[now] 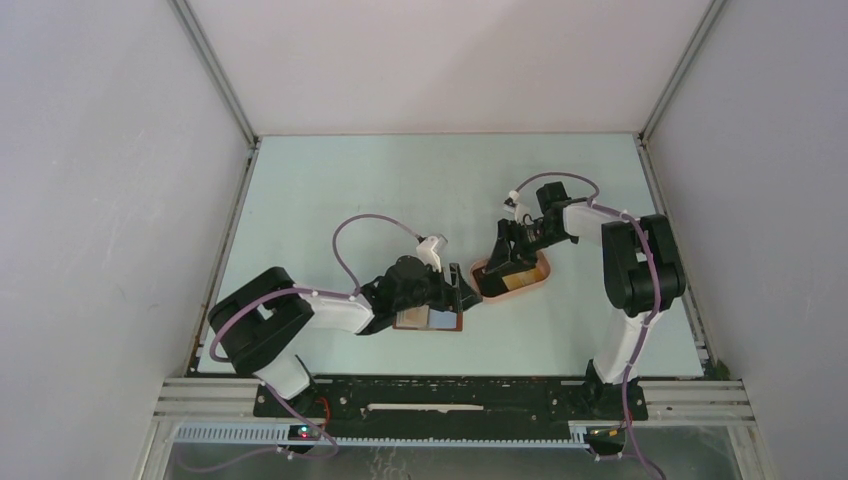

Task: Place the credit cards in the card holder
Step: Pick up the credit card from the storage box.

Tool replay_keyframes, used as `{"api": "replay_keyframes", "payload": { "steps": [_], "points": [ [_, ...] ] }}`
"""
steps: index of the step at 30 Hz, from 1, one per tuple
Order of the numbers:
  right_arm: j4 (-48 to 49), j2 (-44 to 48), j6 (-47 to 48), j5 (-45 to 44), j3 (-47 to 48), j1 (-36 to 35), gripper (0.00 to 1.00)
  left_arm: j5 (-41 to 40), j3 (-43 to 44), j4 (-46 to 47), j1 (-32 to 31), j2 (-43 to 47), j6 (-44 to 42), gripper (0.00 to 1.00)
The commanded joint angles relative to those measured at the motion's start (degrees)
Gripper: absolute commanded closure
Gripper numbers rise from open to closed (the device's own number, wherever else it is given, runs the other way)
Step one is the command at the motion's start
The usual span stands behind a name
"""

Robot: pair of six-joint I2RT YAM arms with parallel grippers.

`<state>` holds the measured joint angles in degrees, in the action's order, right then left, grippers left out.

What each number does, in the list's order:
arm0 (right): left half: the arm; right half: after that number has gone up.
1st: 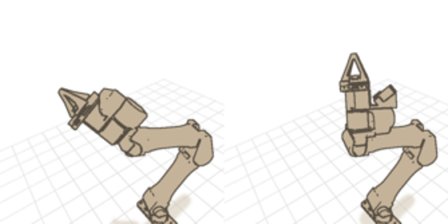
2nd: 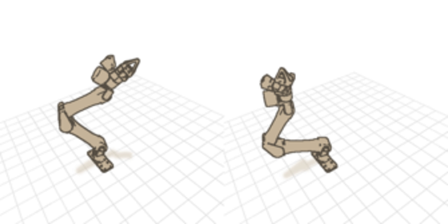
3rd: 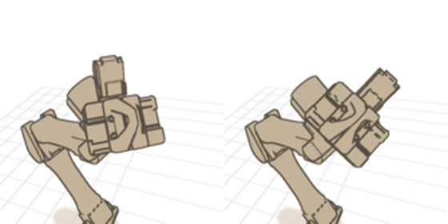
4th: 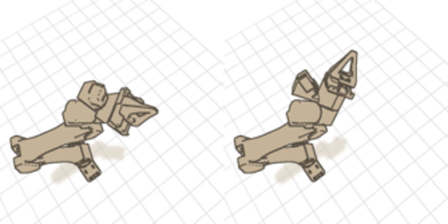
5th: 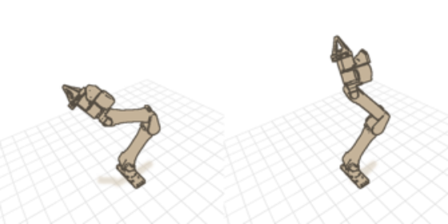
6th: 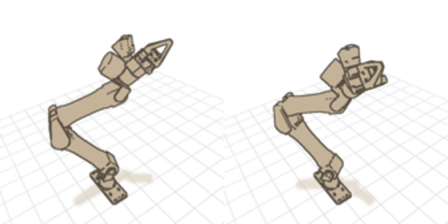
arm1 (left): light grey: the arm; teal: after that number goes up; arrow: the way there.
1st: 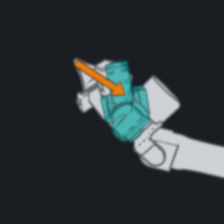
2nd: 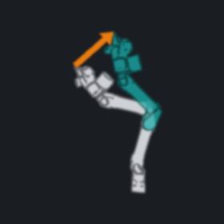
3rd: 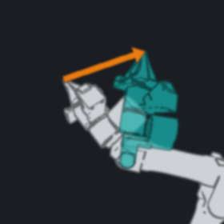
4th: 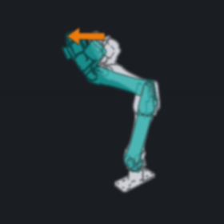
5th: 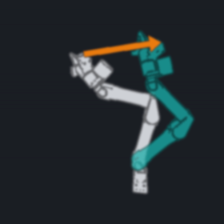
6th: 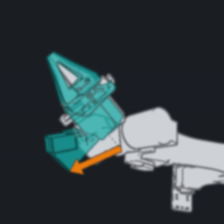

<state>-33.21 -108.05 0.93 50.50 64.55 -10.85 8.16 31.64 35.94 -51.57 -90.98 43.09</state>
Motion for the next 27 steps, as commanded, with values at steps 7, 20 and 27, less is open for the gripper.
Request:
{"api": "replay_keyframes", "payload": {
  "steps": [7, 20, 27],
  "points": [
    [-0.01, 0.42, -0.35, 10.21, 0.88, 0.21, 0.3, 0.94, 2.55, 2.04, 0.33, -0.51, -0.02, 0.21],
    [0.19, -1.02, -1.59, 12.5, 0.91, 0.17, 0.42, 1.03, 2.03, 3.61, 0.33, 0.13, -0.73, 0.21],
    [0.52, -0.51, -1.02, 3.71, 0.9, -1.13, 0.47, 1.62, 1.85, 4.82, 0.3, -0.25, -0.64, 0.22]
  ]
}}
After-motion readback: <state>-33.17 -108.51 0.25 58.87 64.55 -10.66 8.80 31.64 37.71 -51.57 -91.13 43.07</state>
